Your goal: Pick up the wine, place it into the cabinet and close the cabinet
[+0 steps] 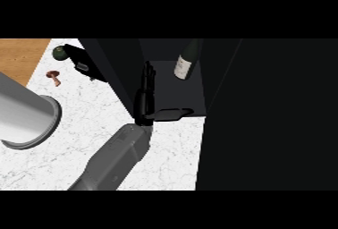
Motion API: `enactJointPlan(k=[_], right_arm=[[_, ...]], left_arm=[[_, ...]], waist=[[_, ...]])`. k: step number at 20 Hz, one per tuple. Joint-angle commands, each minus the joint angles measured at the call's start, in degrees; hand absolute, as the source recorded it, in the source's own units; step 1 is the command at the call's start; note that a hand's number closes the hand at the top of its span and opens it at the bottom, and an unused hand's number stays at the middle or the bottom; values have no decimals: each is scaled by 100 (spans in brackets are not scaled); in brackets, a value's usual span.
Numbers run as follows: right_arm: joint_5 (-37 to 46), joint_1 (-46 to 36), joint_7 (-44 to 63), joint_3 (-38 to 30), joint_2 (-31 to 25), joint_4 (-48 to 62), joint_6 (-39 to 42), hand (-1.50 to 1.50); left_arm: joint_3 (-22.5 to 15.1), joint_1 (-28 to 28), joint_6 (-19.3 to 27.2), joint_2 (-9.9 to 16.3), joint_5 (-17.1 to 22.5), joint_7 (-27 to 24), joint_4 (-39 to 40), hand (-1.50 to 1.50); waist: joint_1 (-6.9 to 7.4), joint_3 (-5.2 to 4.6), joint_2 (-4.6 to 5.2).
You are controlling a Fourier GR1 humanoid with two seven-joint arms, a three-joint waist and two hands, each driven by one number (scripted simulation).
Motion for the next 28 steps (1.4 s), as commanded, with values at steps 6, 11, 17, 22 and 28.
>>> enactJointPlan(k=[6,11,17,22,28], right_arm=[[-1,377,-47,56,-28,-322,37,-150],[-339,393,-122,-388,-120,-400,112,-150],[-185,42,-10,-242,-40,-216,-26,-150],[-534,618,-169,-293,-193,-562,382,-150],[-1031,353,338,-416,-239,-547,405,-150]], left_arm=[[-1234,1741,1198,0,-582,255,-2578,-150],[-1410,2328,1548,59,-946,454,-3560,-150],[-1784,3269,2054,722,-1406,945,-5058,-150],[-1867,3555,2207,732,-1620,1270,-5827,-150],[-1785,3934,1558,1542,-1634,1418,-6562,-150]], waist=[[171,3,-12],[146,3,1],[162,3,3],[127,4,3],[125,3,9]])
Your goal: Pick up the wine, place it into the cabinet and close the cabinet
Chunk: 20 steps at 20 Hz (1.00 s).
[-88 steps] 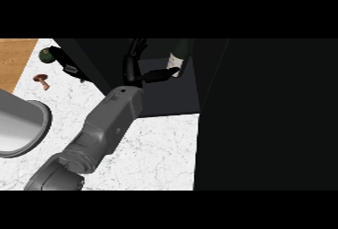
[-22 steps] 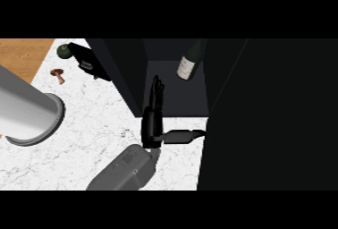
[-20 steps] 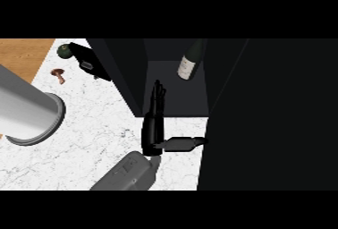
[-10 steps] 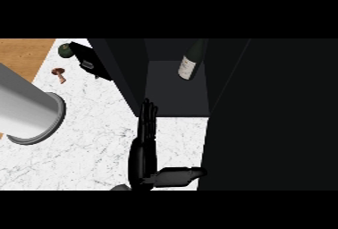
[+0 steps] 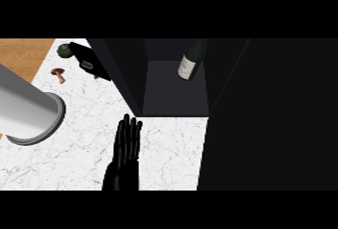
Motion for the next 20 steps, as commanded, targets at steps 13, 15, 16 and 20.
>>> enactJointPlan(k=[13,15,16,20], right_arm=[[-742,780,220,956,109,-383,615,150],[-1065,900,758,1049,167,-665,432,150],[-944,829,847,1224,268,-693,254,150],[-972,1018,714,1489,275,-431,336,150]], left_arm=[[731,1443,-1442,1892,468,53,-1728,-150],[1068,1654,-1706,2120,619,-194,-1684,-150],[947,1729,-1581,2072,549,-99,-1886,-150],[1695,1868,-1966,2334,1012,-49,-2006,-150]], waist=[[10,-2,-2],[10,-6,-10],[15,-4,-10],[18,-1,3]])
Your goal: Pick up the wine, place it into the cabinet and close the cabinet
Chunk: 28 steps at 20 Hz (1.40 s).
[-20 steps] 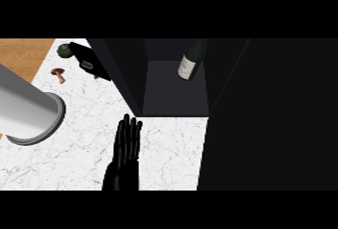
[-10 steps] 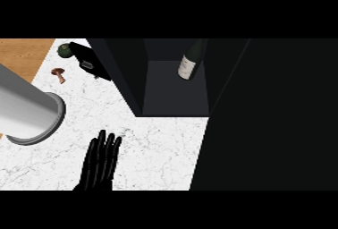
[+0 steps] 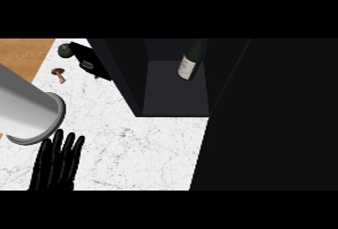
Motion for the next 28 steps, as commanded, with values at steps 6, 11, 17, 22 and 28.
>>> enactJointPlan(k=[6,11,17,22,28], right_arm=[[-393,88,420,1143,-197,-825,259,150],[610,-94,415,2719,29,-570,-449,150],[1271,-235,109,3722,25,-210,-1119,150],[1399,-832,-10,3836,16,186,-1954,150],[1814,-1736,166,4058,14,372,-2861,150]], left_arm=[[1093,717,-670,528,614,-156,-315,-150],[1704,939,-1002,644,980,-79,-294,-150],[2291,933,-1687,836,1295,-2,136,-150],[2658,922,-2094,1035,1533,143,316,-150],[3077,708,-2257,1130,1883,410,413,-150]], waist=[[37,1,-12],[6,-6,-27],[-51,-7,-31],[0,-19,-35],[19,-27,-40]])
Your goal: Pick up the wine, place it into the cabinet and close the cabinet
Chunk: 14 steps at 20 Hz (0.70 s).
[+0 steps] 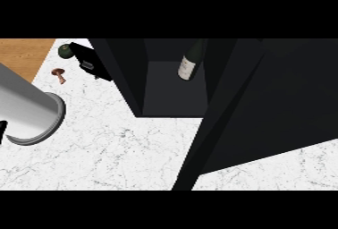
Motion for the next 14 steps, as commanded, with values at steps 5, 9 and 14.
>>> enactJointPlan(k=[5,9,14], right_arm=[[576,-1562,-60,998,336,898,-1163,150],[434,-2125,81,785,322,1066,-1423,150],[-261,-2884,129,344,312,1516,-1785,150]], left_arm=[[272,-289,-252,50,360,377,81,-150],[260,-328,-477,-103,409,413,226,-150],[68,-563,-298,-182,230,526,175,-150]], waist=[[66,-9,20],[72,-1,43],[193,-5,85]])
